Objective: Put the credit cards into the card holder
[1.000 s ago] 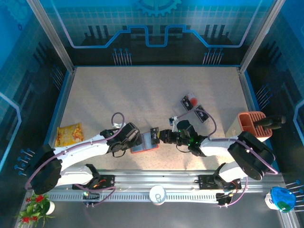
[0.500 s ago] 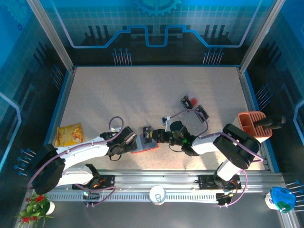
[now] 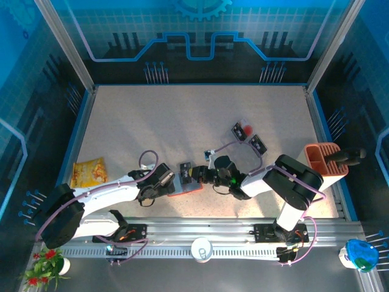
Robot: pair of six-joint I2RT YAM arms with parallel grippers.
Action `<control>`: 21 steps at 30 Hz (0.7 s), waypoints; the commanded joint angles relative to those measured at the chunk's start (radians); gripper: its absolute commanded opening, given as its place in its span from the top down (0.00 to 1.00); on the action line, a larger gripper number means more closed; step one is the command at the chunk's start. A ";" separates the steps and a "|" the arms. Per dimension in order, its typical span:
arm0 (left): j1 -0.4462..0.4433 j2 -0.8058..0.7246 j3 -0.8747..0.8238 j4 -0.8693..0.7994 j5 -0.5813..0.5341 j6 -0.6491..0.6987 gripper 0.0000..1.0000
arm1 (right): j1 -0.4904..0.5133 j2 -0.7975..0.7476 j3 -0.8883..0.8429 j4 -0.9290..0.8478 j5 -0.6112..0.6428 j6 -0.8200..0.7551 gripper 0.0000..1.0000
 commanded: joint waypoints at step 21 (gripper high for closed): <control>0.006 0.045 -0.053 0.017 0.005 -0.015 0.01 | 0.018 0.127 -0.029 0.157 0.007 0.046 1.00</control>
